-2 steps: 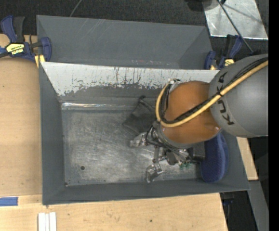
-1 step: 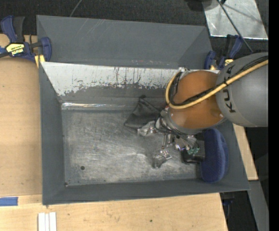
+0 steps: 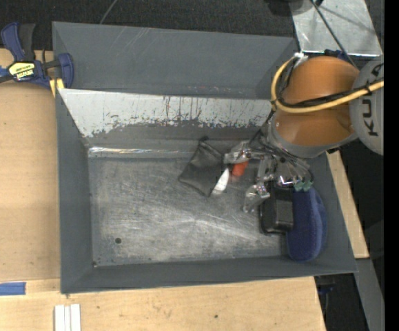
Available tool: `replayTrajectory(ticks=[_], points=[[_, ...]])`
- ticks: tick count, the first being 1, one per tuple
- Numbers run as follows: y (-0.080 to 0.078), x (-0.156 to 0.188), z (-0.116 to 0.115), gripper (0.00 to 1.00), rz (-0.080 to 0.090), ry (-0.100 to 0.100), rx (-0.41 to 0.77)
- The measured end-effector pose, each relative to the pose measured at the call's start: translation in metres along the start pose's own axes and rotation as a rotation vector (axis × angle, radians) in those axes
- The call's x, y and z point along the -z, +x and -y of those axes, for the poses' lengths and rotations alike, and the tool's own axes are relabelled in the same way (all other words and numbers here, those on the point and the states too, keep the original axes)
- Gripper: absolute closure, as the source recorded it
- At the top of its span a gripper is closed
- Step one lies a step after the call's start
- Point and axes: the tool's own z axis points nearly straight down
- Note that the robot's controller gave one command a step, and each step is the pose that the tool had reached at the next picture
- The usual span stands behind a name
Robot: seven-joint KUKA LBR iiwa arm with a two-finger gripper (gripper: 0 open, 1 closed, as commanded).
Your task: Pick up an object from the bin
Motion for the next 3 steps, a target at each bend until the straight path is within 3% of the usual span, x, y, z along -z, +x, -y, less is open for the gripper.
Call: replayTrajectory(ticks=[1, 2, 3], points=[[-0.064, -0.088, -0.004, 0.0, -0.008, -0.003, -0.067], [-0.069, -0.082, -0.003, 1.0, 0.019, -0.001, -0.071], [-0.07, 0.067, -0.044, 1.0, 0.002, -0.002, -0.036]])
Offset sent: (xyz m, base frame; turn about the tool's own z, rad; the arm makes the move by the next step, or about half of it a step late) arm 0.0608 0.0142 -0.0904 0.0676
